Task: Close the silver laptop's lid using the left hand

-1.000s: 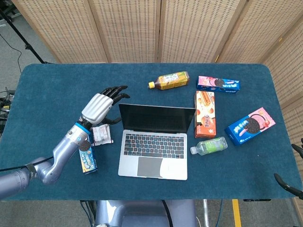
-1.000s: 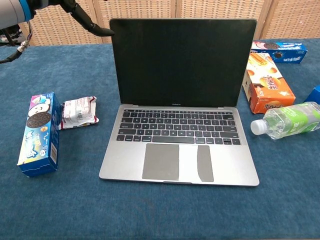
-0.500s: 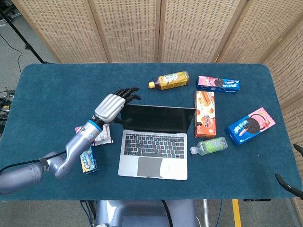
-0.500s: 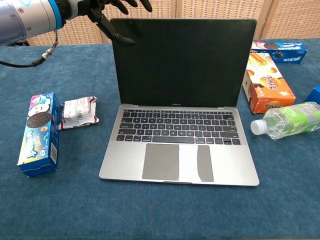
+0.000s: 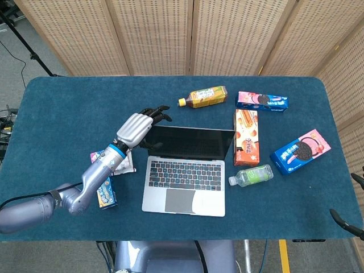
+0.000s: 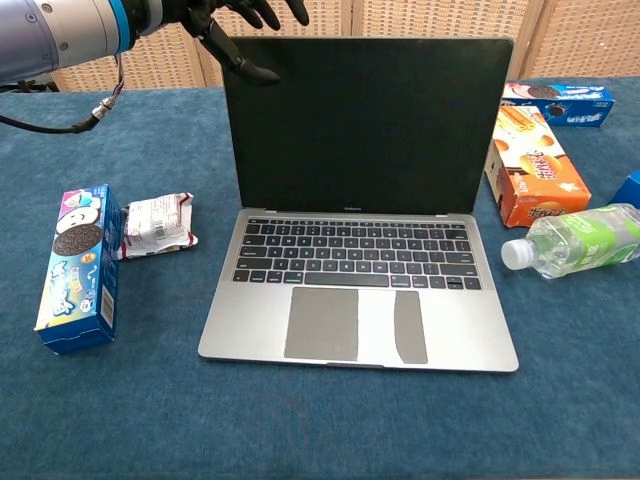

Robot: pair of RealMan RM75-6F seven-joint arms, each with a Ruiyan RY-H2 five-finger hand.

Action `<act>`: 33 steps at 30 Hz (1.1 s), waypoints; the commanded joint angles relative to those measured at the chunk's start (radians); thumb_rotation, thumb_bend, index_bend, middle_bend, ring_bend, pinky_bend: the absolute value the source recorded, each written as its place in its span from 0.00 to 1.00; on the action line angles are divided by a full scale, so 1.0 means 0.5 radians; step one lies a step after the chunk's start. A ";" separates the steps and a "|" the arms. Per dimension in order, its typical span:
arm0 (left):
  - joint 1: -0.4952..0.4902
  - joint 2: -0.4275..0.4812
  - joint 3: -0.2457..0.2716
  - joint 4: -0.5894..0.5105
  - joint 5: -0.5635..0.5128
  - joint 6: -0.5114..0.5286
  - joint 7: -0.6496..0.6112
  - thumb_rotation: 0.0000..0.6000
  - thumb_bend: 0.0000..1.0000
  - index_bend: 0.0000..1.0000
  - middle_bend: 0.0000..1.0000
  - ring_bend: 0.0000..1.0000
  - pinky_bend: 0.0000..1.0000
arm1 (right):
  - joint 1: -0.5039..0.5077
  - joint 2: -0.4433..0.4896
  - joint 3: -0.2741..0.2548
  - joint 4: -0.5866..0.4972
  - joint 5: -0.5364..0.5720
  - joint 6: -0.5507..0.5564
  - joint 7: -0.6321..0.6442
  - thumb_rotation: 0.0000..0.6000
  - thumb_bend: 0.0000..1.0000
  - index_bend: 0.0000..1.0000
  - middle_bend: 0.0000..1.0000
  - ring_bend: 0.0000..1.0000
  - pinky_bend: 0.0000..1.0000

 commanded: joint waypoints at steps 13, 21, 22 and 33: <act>-0.030 -0.008 -0.006 -0.051 -0.084 -0.058 -0.057 1.00 0.22 0.40 0.27 0.35 0.25 | -0.006 0.001 0.004 0.003 0.002 0.014 0.017 1.00 0.24 0.14 0.04 0.13 0.00; -0.032 0.013 -0.024 -0.111 -0.130 -0.073 -0.102 1.00 0.21 0.42 0.30 0.40 0.28 | -0.007 0.001 0.003 0.003 -0.010 0.022 0.013 1.00 0.24 0.14 0.04 0.12 0.00; -0.031 0.023 -0.026 -0.125 -0.137 -0.075 -0.106 1.00 0.21 0.42 0.30 0.40 0.28 | -0.008 0.001 0.003 0.002 -0.012 0.026 0.013 1.00 0.24 0.14 0.04 0.12 0.00; -0.008 0.124 -0.042 -0.329 -0.245 -0.070 -0.090 1.00 0.19 0.41 0.30 0.40 0.29 | -0.013 0.003 0.005 -0.009 -0.015 0.039 0.006 1.00 0.24 0.14 0.04 0.12 0.00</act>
